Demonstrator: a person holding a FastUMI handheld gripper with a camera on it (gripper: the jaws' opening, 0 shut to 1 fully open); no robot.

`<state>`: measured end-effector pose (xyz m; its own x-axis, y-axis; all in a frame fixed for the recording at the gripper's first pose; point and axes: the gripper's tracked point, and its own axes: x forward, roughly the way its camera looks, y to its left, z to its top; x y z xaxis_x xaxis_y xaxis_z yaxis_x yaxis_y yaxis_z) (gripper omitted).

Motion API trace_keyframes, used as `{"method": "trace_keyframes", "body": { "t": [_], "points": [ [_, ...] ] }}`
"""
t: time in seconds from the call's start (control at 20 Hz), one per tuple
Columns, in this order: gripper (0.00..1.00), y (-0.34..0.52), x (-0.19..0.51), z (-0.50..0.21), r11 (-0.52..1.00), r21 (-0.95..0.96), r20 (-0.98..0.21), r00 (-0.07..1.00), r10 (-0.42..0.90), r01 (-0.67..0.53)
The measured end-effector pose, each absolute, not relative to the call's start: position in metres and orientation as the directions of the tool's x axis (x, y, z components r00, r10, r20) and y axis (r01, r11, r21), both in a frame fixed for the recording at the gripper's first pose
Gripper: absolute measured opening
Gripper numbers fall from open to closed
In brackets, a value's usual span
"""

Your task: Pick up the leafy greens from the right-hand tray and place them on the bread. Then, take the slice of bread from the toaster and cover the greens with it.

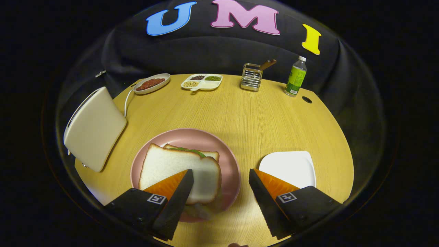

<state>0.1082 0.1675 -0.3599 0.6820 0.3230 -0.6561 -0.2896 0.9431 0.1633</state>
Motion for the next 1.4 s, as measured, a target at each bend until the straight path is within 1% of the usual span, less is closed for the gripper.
{"method": "trace_keyframes", "body": {
  "t": [0.3,0.5,0.65,0.95,1.25,1.4],
  "points": [
    [0.99,0.157,0.103,-0.352,0.948,0.144,-0.642,0.702,0.308,-0.284],
    [0.99,0.155,0.099,-0.336,0.943,0.166,-0.616,0.717,0.326,-0.287],
    [0.99,0.159,0.097,-0.306,0.933,0.211,-0.562,0.744,0.36,-0.292],
    [0.99,0.156,0.09,-0.214,0.918,0.233,-0.426,0.814,0.394,-0.322],
    [0.99,0.143,0.064,-0.138,0.915,0.219,-0.308,0.866,0.394,-0.339],
    [0.99,0.135,0.046,-0.118,0.917,0.204,-0.28,0.877,0.39,-0.343]
  ]
}}
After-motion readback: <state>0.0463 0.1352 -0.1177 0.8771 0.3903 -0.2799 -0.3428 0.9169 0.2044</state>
